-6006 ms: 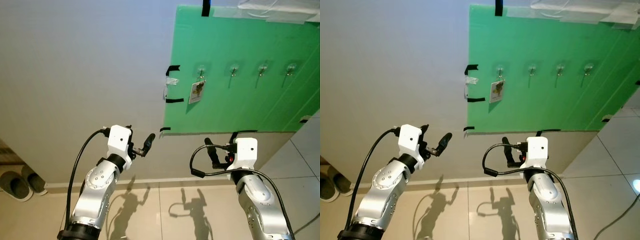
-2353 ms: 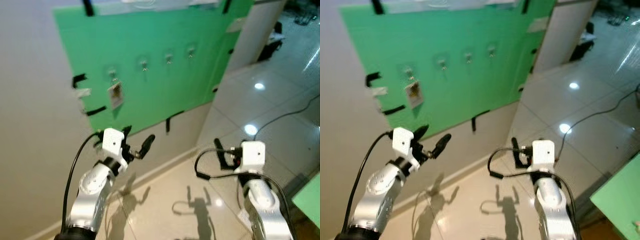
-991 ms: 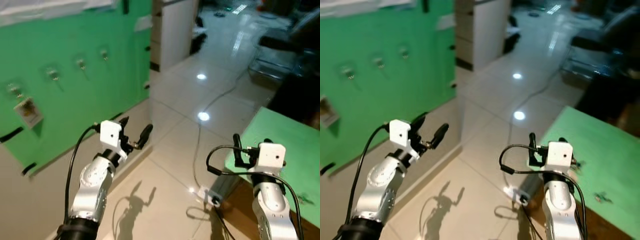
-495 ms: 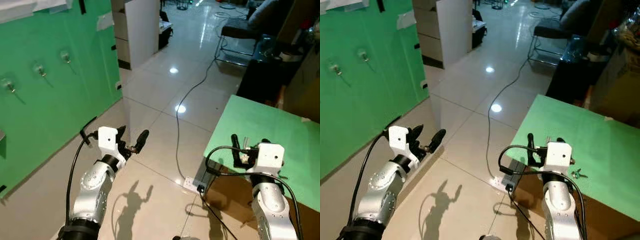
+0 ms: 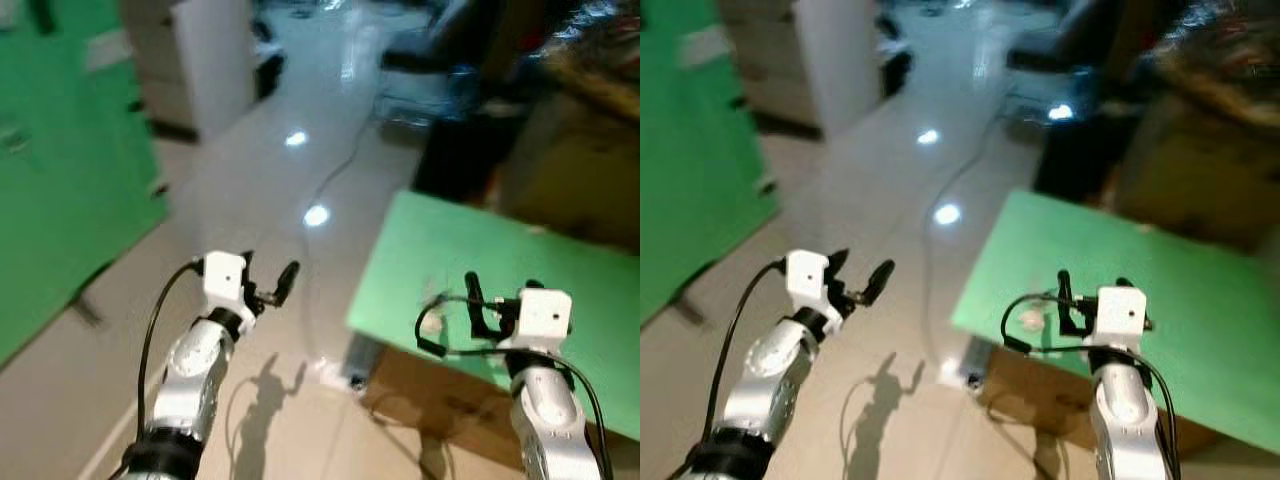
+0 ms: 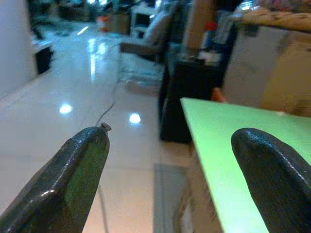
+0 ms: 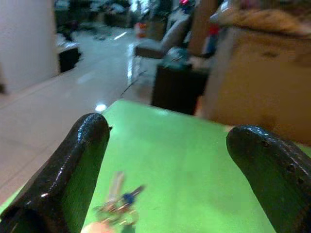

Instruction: Hang keys on a hook

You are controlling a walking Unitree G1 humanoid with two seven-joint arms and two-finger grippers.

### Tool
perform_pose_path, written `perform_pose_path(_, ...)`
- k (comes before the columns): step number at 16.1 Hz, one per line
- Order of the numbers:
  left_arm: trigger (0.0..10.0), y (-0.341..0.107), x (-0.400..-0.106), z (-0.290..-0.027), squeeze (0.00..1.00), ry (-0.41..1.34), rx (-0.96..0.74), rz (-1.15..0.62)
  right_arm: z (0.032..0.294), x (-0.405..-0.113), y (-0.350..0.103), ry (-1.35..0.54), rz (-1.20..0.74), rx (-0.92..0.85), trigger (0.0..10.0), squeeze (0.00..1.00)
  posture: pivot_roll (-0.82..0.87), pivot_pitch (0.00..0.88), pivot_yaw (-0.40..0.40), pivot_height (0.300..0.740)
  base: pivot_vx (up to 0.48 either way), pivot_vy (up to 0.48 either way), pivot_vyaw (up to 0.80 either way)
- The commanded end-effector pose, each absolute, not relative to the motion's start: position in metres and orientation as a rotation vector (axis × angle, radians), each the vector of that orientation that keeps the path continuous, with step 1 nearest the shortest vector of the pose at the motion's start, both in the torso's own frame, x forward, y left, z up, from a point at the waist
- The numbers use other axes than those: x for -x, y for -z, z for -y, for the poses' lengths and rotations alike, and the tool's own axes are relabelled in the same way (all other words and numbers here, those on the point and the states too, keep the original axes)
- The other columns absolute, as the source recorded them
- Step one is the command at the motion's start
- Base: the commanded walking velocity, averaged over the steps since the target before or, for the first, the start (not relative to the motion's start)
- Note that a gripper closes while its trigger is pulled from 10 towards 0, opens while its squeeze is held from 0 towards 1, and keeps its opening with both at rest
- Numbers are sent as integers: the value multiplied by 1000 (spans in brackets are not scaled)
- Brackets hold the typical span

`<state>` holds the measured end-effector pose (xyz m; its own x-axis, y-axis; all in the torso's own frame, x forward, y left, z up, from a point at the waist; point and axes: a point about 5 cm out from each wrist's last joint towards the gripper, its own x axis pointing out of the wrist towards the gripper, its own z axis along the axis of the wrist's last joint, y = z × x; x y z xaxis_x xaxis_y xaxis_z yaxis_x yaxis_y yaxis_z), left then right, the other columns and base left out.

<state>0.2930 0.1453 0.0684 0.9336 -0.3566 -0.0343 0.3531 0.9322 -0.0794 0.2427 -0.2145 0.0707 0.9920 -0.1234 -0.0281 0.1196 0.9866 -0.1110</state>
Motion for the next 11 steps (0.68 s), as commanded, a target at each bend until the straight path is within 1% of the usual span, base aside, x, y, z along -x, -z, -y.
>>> perform_pose_path(1,10000,-68,-294,-151,0,345,52,-52,211,-243,-69,107,-42,101,10000,1000,-97,0,-2,740,386,-281,-719)
perform_pose_path(2,10000,-68,-294,-151,0,340,45,-47,208,-245,-69,80,-45,95,10000,1000,-97,0,-2,740,405,0,-719)
perform_pose_path(5,10000,-69,-298,-151,0,324,35,-32,200,-250,-67,24,-73,94,10000,1000,-99,0,1,740,0,0,0)
perform_pose_path(7,10000,-72,-300,-150,0,325,33,-27,200,-252,-66,32,-85,73,10000,969,-99,0,3,740,0,0,0)
perform_pose_path(10,10000,-72,-300,-146,0,354,27,-23,200,-250,-64,30,-95,80,10000,973,-106,0,12,740,0,0,0)
perform_pose_path(11,10000,-72,-301,-144,0,358,32,-24,200,-250,-63,34,-107,79,10000,976,-111,0,17,740,0,0,-563)
